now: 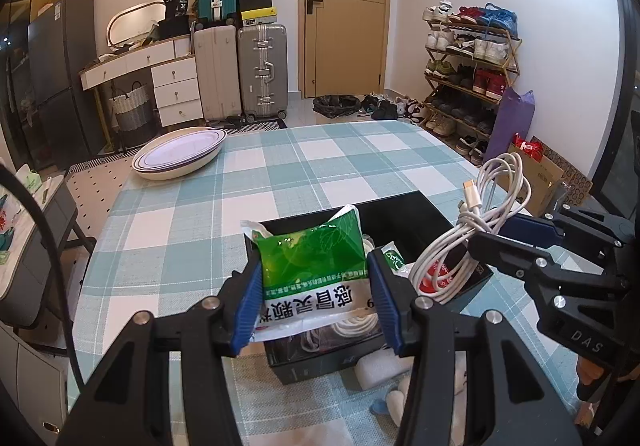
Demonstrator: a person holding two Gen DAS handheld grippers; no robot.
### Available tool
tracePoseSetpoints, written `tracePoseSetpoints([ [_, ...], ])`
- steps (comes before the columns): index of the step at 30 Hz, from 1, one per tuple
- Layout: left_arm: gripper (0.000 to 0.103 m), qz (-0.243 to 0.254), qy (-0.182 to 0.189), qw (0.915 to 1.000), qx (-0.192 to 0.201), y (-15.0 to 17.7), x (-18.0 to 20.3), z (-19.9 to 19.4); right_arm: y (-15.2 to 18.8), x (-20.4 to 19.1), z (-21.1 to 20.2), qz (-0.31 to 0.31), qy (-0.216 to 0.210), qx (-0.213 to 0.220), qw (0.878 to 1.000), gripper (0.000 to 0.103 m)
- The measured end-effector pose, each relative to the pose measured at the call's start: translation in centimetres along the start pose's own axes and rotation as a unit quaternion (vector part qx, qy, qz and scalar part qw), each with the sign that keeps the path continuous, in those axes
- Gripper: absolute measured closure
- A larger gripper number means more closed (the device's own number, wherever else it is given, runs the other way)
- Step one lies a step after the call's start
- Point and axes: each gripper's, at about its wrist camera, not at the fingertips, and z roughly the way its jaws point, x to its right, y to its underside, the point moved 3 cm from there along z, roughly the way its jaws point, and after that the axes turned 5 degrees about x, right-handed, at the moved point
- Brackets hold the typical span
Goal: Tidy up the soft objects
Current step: 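Carry the green packet with the left gripper while the right carries the cable over the box, then open both grippers to drop the green packet and cable into the box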
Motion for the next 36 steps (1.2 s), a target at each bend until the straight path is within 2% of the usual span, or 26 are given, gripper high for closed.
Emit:
tracePoseSetpoints([
  [21, 0.053, 0.007, 0.004, 0.9998, -0.016, 0.2, -0.2, 2.9, 0.1, 0.2, 5.5, -0.007, -0.033, -0.043, 0.999, 0.077],
  [36, 0.053, 0.013, 0.010, 0.9995, -0.026, 0.8, 0.4, 3.7, 0.2, 0.4, 7.0, -0.013, -0.045, -0.054, 0.997, 0.077],
])
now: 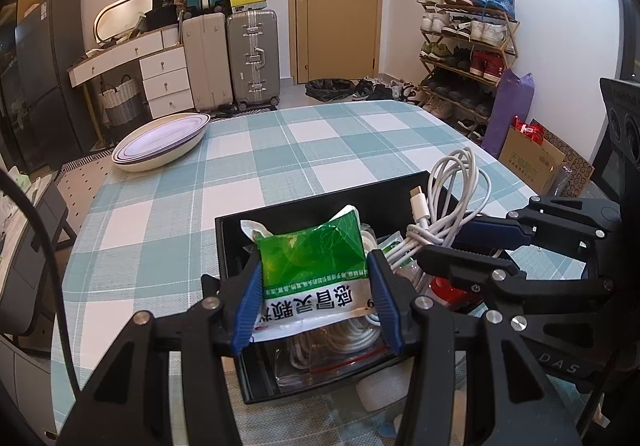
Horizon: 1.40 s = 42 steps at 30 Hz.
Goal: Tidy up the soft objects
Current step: 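Open both grippers to drop the green packet and cable into the box, then move the left gripper to the white plush doll while the right moves toward the foam block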
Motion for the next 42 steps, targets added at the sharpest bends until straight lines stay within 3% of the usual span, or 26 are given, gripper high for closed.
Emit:
tracePoseSetpoints([
  [8, 0.052, 0.001, 0.008, 1.0000, -0.001, 0.1, 0.0, -0.1, 0.1, -0.3, -0.1, -0.011, -0.007, -0.009, 1.000, 0.076],
  [15, 0.049, 0.005, 0.015, 0.9998, 0.010, 0.1, 0.0, -1.2, -0.3, 0.3, -1.3, -0.002, 0.017, 0.010, 1.000, 0.053],
  [18, 0.041, 0.010, 0.009, 0.9998, 0.013, 0.2, 0.1, -1.7, -0.2, 0.7, -2.5, 0.009, 0.027, 0.017, 0.999, 0.039],
  [20, 0.032, 0.007, 0.012, 0.9998, 0.013, 0.3, 0.1, -2.2, 0.0, 1.0, -3.4, 0.020, 0.036, 0.027, 0.999, 0.017],
  [25, 0.002, -0.005, 0.012, 0.9995, 0.029, 0.7, -0.2, -3.7, 1.2, 1.1, -5.5, 0.040, 0.055, 0.031, 0.997, 0.002],
  [33, 0.000, -0.023, -0.001, 0.9990, 0.037, 2.8, -1.0, -6.1, 4.0, 0.4, -7.2, 0.059, 0.050, 0.027, 0.997, 0.001],
  [42, 0.000, -0.028, -0.020, 0.9992, 0.021, 6.2, -1.6, -7.3, 6.6, -1.1, -8.1, 0.080, 0.035, 0.030, 0.996, 0.001],
])
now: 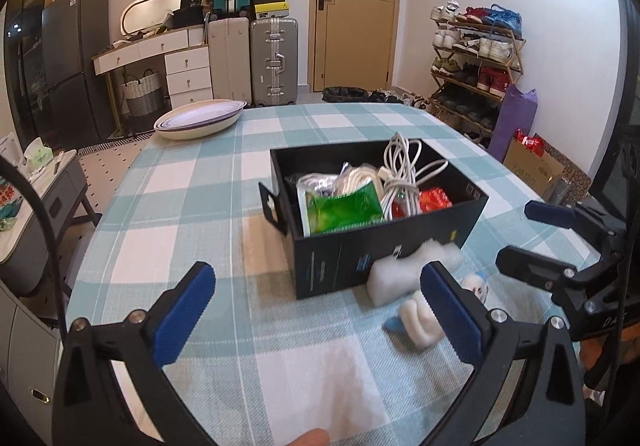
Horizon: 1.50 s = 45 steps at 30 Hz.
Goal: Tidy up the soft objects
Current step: 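Move the left gripper to the white plush doll while the right moves toward the foam block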
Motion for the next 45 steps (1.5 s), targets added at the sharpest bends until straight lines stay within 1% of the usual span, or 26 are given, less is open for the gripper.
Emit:
tracePoseSetpoints([
  [3, 0.000, 0.010, -0.008, 0.9999, -0.003, 0.6, 0.1, -0.3, 0.4, -0.2, -0.3, 0.002, -0.007, 0.000, 1.000, 0.001],
  [6, 0.000, 0.009, -0.012, 0.9999, -0.001, 0.9, 0.1, -0.6, 0.8, -0.3, -0.5, 0.007, -0.012, -0.001, 1.000, 0.001],
  [8, 0.000, 0.005, -0.014, 0.9999, 0.000, 1.0, 0.0, -0.9, 0.8, -0.5, -0.2, 0.003, -0.014, -0.014, 1.000, 0.001],
  [11, 0.000, 0.007, -0.018, 0.9998, 0.004, 1.2, -0.1, -1.5, 0.8, -0.9, -0.2, -0.002, -0.014, -0.015, 1.000, 0.001],
  [14, 0.000, 0.012, -0.022, 0.9997, 0.005, 1.4, -0.2, -1.7, 1.0, -1.1, 0.4, -0.002, -0.018, -0.030, 0.999, 0.001],
  [17, 0.000, 0.005, -0.022, 0.9997, 0.004, 1.6, -0.6, -1.8, 1.5, -1.2, 1.0, -0.001, -0.023, -0.044, 0.999, 0.001],
  [20, 0.000, 0.006, -0.031, 0.9995, 0.004, 1.6, -0.8, -1.8, 1.9, -1.1, 1.5, 0.006, -0.022, -0.056, 0.998, 0.001],
  [23, 0.000, 0.004, -0.030, 0.9995, 0.002, 1.7, -0.8, -1.7, 1.8, -1.1, 1.2, 0.001, -0.024, -0.056, 0.998, 0.001],
  [29, 0.000, 0.005, -0.023, 0.9997, -0.002, 1.9, -0.2, -1.6, 1.5, -0.1, 0.6, 0.005, -0.015, -0.055, 0.998, 0.001],
  [35, 0.000, 0.004, -0.022, 0.9996, -0.015, 2.4, 0.7, -0.9, 1.6, 1.0, 0.3, 0.011, -0.006, -0.058, 0.998, 0.001],
  [39, 0.000, -0.003, -0.008, 0.9996, -0.027, 2.4, 1.6, -0.2, 1.4, 1.8, -0.3, 0.022, -0.006, -0.052, 0.998, 0.001],
  [42, 0.000, 0.007, -0.007, 0.9995, -0.029, 2.5, 2.7, 0.3, 1.3, 2.3, -0.7, 0.025, -0.002, -0.050, 0.998, 0.001],
  [45, 0.000, 0.025, -0.008, 0.9986, -0.045, 2.8, 4.0, 1.2, 1.3, 2.9, -0.9, 0.031, 0.003, -0.048, 0.998, 0.001],
])
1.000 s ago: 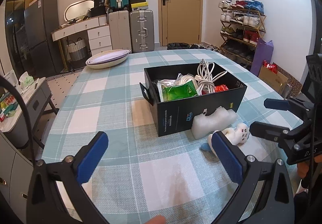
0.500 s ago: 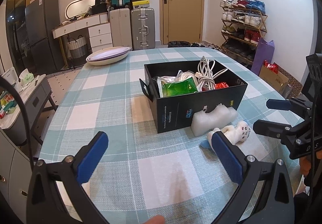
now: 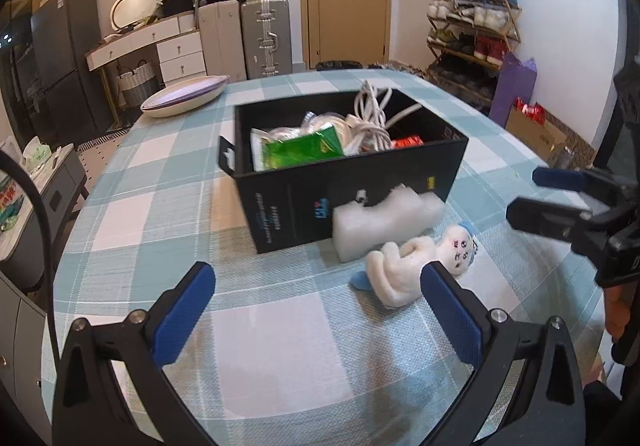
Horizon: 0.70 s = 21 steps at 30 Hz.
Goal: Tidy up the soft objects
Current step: 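Move the left gripper to the white plush doll while the right moves toward the foam block, then grasp the white plush doll by its body with the left gripper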
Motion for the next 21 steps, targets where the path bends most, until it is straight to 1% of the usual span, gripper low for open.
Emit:
tracePoseSetpoints([
  [4, 0.000, 0.020, 0.003, 0.9995, -0.023, 0.2, 1.5, 1.1, -0.2, 0.6, -0.3, 0.008, 0.002, 0.003, 1.000, 0.001],
  [10, 0.000, 0.042, 0.007, 0.9985, -0.034, 0.0, 3.4, 1.9, -0.1, 0.9, -0.2, 0.013, 0.001, 0.002, 1.000, 0.001],
  [13, 0.000, 0.041, 0.010, 0.9984, -0.039, -0.2, 3.9, 2.4, 0.0, 1.0, -0.1, 0.015, 0.001, 0.000, 1.000, 0.001],
  [17, 0.001, 0.036, 0.024, 0.9980, -0.046, -0.3, 4.1, 2.9, 0.0, 1.1, 0.0, 0.016, 0.001, -0.002, 1.000, 0.001],
  [18, 0.002, 0.037, 0.025, 0.9979, -0.047, -0.4, 4.2, 3.0, 0.0, 1.1, 0.0, 0.015, 0.001, -0.002, 1.000, 0.001],
  [20, 0.011, 0.041, 0.030, 0.9974, -0.051, -0.3, 4.5, 3.2, 0.1, 1.0, 0.1, 0.014, 0.000, -0.003, 1.000, 0.001],
  [21, 0.012, 0.043, 0.031, 0.9972, -0.054, -0.3, 4.6, 3.3, 0.1, 1.0, 0.1, 0.014, 0.000, -0.003, 1.000, 0.001],
])
